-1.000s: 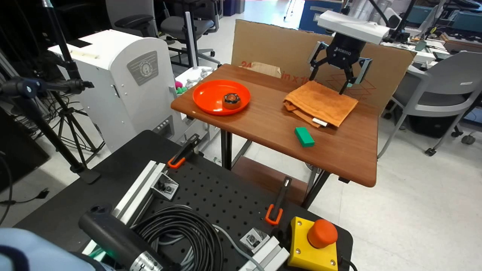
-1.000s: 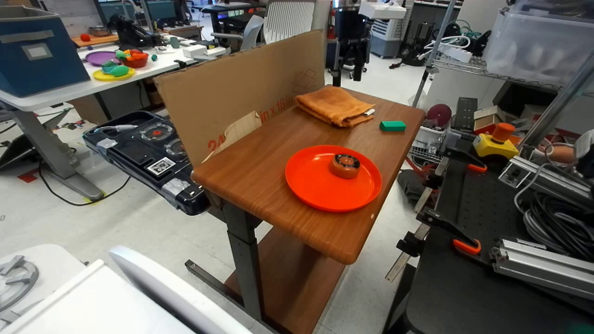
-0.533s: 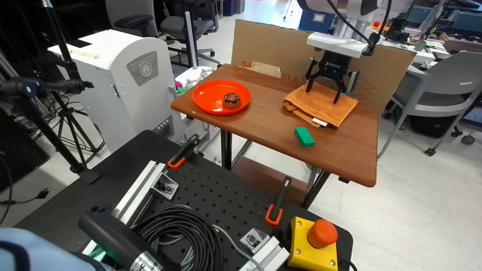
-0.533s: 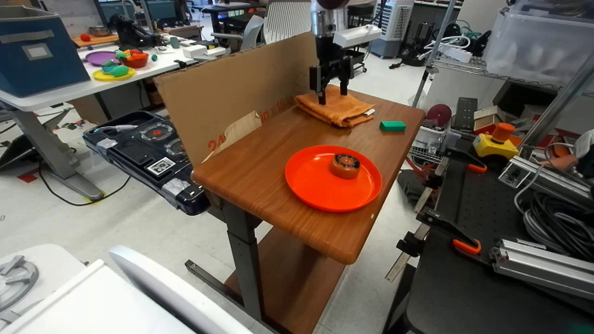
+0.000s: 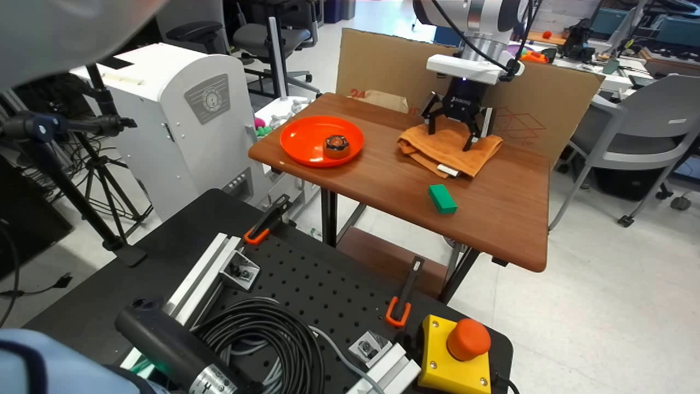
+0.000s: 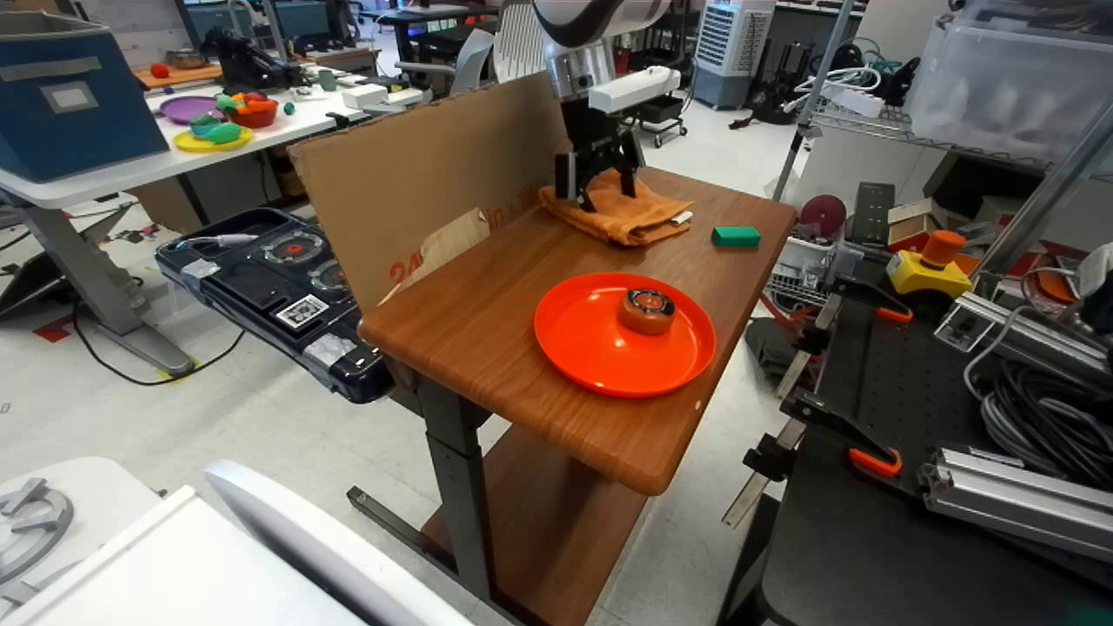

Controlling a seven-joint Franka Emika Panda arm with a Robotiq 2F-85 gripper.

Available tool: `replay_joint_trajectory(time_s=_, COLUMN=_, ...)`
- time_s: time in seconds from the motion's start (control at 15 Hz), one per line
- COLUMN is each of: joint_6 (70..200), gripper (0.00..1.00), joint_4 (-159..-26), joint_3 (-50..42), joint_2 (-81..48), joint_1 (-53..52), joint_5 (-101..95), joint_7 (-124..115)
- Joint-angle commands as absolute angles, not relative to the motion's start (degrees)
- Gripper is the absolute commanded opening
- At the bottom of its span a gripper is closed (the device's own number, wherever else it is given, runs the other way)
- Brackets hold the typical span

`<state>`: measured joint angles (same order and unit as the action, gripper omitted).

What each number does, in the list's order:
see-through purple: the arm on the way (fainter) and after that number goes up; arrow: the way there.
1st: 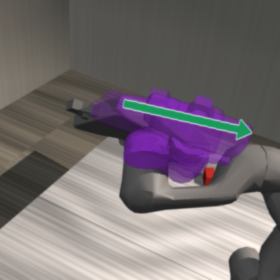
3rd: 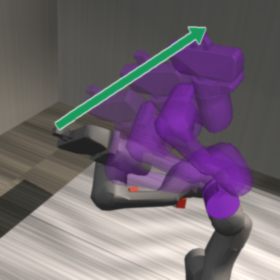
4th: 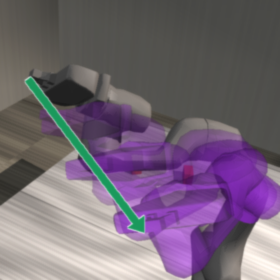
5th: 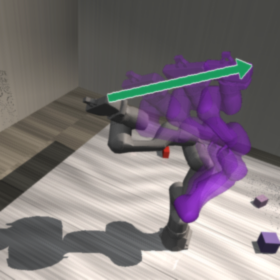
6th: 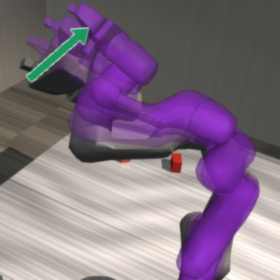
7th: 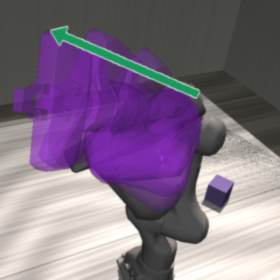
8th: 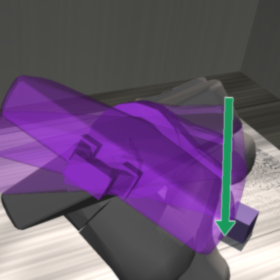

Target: Move the orange towel to the left

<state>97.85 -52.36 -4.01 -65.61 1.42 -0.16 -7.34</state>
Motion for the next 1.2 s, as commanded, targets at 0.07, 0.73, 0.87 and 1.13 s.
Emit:
replay_joint_trajectory(time_s=0.07, joint_6=92.01, gripper=1.00, joint_4=-41.25, joint_3=-2.08, joint_2=-73.20, joint_1=-5.05, joint_5=-1.92, joint_7=-8.03)
replay_joint_trajectory(time_s=0.73, joint_6=87.64, gripper=1.00, joint_4=-32.13, joint_3=-4.28, joint_2=-75.59, joint_1=-8.96, joint_5=-4.20, joint_7=-8.66)
replay_joint_trajectory(time_s=0.87, joint_6=88.64, gripper=1.00, joint_4=-32.85, joint_3=-2.99, joint_2=-72.60, joint_1=-8.43, joint_5=-2.51, joint_7=-8.64)
replay_joint_trajectory(time_s=1.13, joint_6=88.77, gripper=1.00, joint_4=-33.44, joint_3=-0.07, joint_2=-66.29, joint_1=-8.32, joint_5=0.49, joint_7=-7.29)
